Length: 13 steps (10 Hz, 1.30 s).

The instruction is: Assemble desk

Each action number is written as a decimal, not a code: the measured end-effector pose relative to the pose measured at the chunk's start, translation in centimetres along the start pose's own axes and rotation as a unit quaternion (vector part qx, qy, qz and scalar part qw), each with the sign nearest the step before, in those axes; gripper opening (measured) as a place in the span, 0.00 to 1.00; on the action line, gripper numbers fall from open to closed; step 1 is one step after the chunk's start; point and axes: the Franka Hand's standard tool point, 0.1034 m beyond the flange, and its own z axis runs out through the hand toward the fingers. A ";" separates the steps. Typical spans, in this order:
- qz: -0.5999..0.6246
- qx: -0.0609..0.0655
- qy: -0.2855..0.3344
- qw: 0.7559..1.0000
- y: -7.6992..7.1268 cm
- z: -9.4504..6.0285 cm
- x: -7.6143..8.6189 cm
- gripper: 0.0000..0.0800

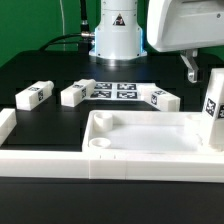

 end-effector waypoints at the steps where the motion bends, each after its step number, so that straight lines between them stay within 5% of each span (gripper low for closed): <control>1: 0.004 -0.001 0.002 1.000 0.0 0.0 0.2 0.81; 6: 0.004 0.000 0.002 1.000 -0.1 0.7 0.8 0.81; 8: 0.004 0.000 0.002 1.000 -0.1 0.7 0.8 0.39; 13: 0.017 -0.002 0.002 1.000 0.3 0.7 0.7 0.37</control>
Offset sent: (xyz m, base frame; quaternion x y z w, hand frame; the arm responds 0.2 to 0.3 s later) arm 0.0118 0.0013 -0.0037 -0.0008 -0.0017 -0.0108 0.9999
